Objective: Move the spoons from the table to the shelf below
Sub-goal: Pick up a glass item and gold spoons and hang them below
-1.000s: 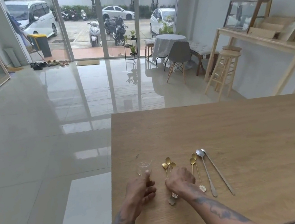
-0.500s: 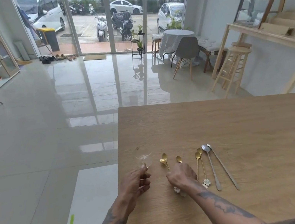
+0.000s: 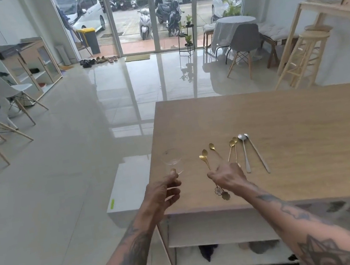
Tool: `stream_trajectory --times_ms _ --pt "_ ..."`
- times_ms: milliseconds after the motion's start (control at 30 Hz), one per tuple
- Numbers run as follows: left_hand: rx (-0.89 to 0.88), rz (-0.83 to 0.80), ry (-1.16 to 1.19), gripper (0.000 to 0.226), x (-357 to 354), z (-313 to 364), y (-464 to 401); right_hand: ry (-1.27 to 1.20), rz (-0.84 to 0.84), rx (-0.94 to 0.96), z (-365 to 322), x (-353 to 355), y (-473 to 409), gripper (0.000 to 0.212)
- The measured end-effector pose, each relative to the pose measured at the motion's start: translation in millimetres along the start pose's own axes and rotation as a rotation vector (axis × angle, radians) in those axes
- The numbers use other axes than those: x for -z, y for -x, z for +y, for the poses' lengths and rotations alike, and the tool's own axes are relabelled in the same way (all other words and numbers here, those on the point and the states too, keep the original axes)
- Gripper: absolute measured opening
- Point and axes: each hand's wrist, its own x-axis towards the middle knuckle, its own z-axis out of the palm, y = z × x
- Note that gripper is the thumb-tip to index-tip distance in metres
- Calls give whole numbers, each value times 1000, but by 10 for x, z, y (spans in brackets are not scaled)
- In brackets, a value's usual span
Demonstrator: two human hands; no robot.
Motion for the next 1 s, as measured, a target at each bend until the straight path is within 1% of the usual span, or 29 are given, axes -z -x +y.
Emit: stream_trajectory --times_ms 167,267,367,533,633,767,867,1000 --pt "20 7 8 44 -51 -515 631 -6 -72 -13 405 1 681 41" --pt "18 -6 28 41 -61 -830 966 -14 -84 -4 669 -40 1015 36" --pt "45 -17 34 34 -37 -1121 1277 26 -152 -4 905 -182 1267 39" --pt "155 36 35 39 52 -1655 1457 25 -260 -71 1267 -579 1399 31" --pt "223 86 33 37 140 -1961 1276 23 -297 -112 1494 -879 1278 33" --pt "281 156 6 25 238 -2243 749 -3 -342 -142 1783 -1338 876 36" --pt "294 187 -61 22 304 -2363 251 -16 -328 -142 1886 -1642 439 39" --pt "279 189 -138 18 360 -2464 -491 1 -300 -146 1926 -2115 -249 43"
